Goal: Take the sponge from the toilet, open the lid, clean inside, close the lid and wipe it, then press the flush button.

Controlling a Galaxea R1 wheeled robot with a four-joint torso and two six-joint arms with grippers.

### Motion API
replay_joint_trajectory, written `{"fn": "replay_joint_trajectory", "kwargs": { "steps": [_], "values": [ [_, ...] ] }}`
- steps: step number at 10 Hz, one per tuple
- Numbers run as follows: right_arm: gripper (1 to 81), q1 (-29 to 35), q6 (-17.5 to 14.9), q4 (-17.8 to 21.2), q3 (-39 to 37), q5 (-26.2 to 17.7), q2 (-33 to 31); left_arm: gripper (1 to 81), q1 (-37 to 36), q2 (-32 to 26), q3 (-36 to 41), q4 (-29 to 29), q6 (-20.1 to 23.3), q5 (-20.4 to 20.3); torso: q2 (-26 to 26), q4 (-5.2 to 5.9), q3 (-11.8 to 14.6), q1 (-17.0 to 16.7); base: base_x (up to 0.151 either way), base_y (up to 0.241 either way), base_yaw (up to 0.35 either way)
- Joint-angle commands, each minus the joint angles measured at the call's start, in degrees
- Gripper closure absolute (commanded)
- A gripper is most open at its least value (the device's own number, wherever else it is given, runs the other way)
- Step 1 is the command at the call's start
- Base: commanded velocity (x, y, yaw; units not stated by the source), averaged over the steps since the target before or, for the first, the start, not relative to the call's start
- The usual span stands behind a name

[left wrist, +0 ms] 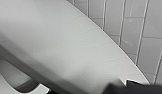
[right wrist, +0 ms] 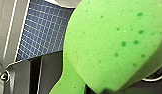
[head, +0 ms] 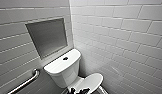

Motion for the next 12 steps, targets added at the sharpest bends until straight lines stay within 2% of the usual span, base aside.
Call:
{"fn": "replay_joint_trajectory", "kwargs": {
  "steps": [1, 3, 7, 10, 11, 12],
  "values": [
    [81.1, 1.09, -0.21, -0.93, 0.14, -1.78, -0.32, 1.0, -8.35, -2.67, 2.39, 2.85, 1.16, -3.30, 0.00, 0.00, 0.00, 0.00, 0.000, 0.000, 0.000],
    [81.1, 0.92, -0.12, -0.93, 0.05, -1.78, -0.32, 1.0, -8.35, -4.25, 3.62, 2.76, -1.57, -5.58, 0.00, 0.00, 0.00, 0.00, 0.000, 0.000, 0.000],
    [81.1, 1.18, -0.03, -1.02, 0.05, -1.78, -0.24, 1.0, -7.83, -4.25, 3.98, 3.99, -1.13, -4.00, 0.00, 0.00, 0.02, 0.00, 0.000, 0.000, 0.000],
    [81.1, 1.36, -0.21, -1.11, 0.05, -2.05, 0.30, 1.0, -6.86, -6.96, 5.21, 4.87, -1.65, -3.73, 0.00, 0.00, 0.02, 0.00, 0.000, 0.000, 0.000],
    [81.1, 1.36, -0.21, -1.11, 0.05, -2.05, 0.38, 1.0, -7.12, -7.49, 5.38, 4.87, -3.99, -4.00, 0.00, 0.00, 0.02, 0.00, 0.000, 0.000, 0.000],
    [81.1, 1.44, -0.21, -1.02, 0.05, -2.05, 0.38, 1.0, -7.30, -7.76, 5.03, 4.96, -9.43, -4.09, 0.00, 0.00, 0.02, 0.00, 0.000, 0.000, 0.000]
  ]
}}
